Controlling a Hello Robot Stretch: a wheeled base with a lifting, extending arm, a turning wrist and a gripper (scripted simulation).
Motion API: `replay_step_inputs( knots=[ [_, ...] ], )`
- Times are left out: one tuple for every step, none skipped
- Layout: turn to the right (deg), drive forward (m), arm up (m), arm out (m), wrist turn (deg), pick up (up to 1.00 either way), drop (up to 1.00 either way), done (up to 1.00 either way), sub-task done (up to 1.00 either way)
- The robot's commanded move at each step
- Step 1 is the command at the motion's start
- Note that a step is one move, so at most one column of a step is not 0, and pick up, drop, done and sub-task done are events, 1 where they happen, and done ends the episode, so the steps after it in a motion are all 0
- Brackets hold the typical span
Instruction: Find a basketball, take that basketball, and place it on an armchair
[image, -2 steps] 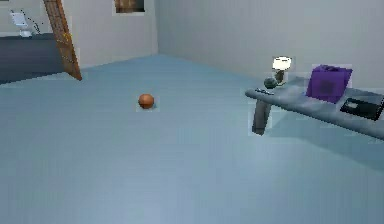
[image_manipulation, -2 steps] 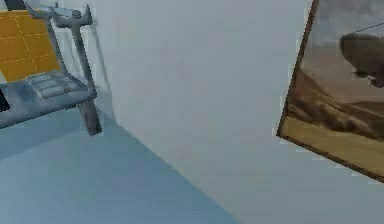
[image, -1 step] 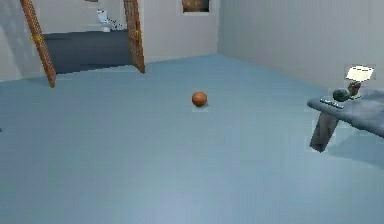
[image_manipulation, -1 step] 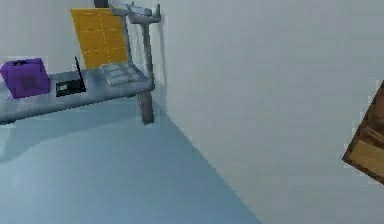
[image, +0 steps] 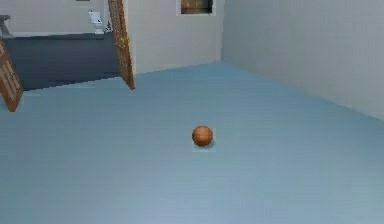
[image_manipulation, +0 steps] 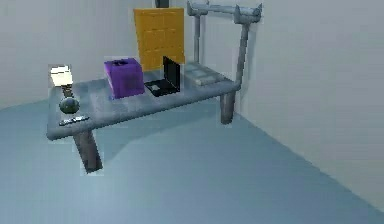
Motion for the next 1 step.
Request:
replay_step_inputs(
  knots=[
    [0.0, 1.0, 0.0, 0.0, 0.0, 0.0, 0.0, 0.0, 0.0]
  ],
)
